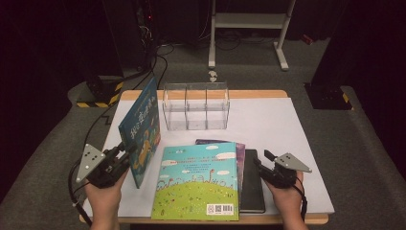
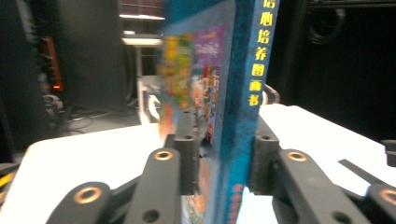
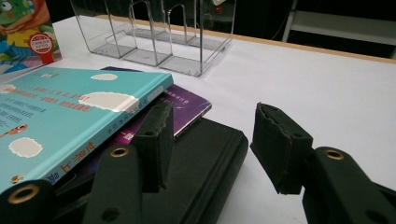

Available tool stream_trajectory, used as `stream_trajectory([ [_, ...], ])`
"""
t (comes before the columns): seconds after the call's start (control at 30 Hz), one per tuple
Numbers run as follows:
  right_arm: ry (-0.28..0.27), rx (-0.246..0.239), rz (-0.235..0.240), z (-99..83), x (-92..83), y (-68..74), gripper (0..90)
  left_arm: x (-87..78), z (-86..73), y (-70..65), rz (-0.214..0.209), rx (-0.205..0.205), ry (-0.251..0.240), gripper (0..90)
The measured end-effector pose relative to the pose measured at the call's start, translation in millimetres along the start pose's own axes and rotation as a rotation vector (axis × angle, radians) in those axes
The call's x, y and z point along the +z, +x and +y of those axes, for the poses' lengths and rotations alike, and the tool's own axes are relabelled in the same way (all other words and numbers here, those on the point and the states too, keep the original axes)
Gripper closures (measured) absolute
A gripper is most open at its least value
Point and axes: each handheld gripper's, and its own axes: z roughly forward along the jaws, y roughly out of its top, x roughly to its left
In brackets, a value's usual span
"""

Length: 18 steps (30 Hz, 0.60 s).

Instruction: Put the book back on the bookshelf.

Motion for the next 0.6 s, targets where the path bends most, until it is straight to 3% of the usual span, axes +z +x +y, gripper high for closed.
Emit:
stream_trajectory([
  [0.03, 0.0, 0.0, 0.0, 0.0, 0.0, 0.0, 47.9, -0.7, 0.8, 1.7, 0.014, 0.004, -0.006, 74.7],
  [0.17, -0.005, 0.0, -0.004, -0.1, 0.0, 1.2, 48.5, -3.5, 3.4, 8.7, -0.003, 0.013, 0.007, 77.2],
  [0.27, -0.004, 0.0, -0.006, -0.1, 0.3, 1.6, 48.7, -4.4, 3.4, 9.9, 0.041, 0.072, 0.003, 80.0],
  [0.33, -0.002, -0.002, -0.006, -0.3, 0.7, 1.4, 48.7, -5.9, 4.3, 13.3, 0.061, 0.086, 0.002, 81.5],
  [0.47, 0.002, 0.0, -0.004, -0.5, 2.3, 0.4, 48.8, -11.5, 7.2, 26.4, 0.054, 0.05, 0.0, 81.7],
  [0.6, 0.004, 0.001, -0.004, -0.2, 4.3, -0.2, 48.9, -16.3, 7.2, 33.9, 0.029, 0.048, 0.007, 81.5],
])
